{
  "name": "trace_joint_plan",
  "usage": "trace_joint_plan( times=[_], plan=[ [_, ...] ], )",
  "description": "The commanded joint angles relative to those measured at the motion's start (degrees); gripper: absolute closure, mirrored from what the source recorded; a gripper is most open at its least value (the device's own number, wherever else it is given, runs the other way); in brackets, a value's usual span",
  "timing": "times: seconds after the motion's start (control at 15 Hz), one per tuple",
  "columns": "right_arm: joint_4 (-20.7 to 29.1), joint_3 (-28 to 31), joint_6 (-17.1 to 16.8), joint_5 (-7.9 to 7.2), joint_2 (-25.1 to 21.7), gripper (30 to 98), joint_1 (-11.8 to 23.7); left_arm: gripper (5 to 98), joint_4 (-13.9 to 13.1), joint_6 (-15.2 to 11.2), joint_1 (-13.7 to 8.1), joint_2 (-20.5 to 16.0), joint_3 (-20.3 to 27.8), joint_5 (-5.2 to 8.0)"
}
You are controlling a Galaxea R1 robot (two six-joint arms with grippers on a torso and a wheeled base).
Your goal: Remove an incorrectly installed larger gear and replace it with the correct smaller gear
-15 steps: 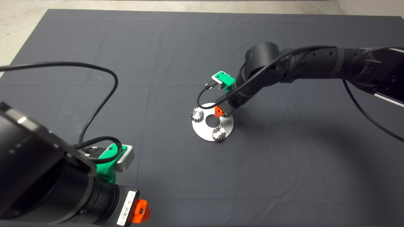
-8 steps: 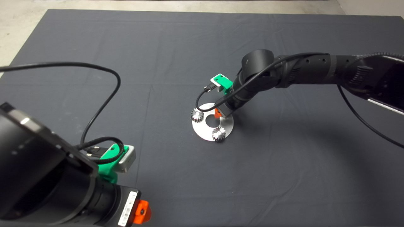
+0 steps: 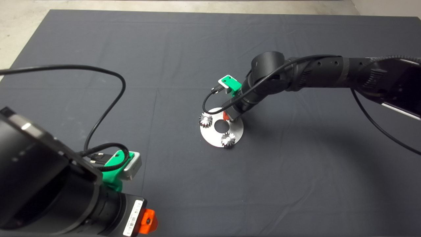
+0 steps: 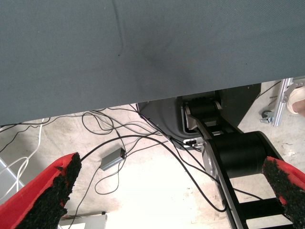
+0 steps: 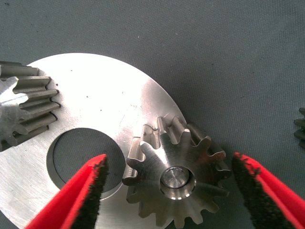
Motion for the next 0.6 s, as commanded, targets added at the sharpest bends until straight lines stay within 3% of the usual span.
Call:
trace_joint_plan(
  times=[0.0, 0.53],
  plan=[
    [-1.85, -0.28, -0.05, 0.23, 0.21, 59.7, 0.68, 5.4, -1.38, -0.34, -1.12, 0.11, 1.14, 5.51],
    [-1.85, -0.28, -0.14, 0.14, 0.03, 72.4, -0.02, 5.4, -1.38, -0.34, -1.07, 0.19, 1.14, 5.51]
  ],
)
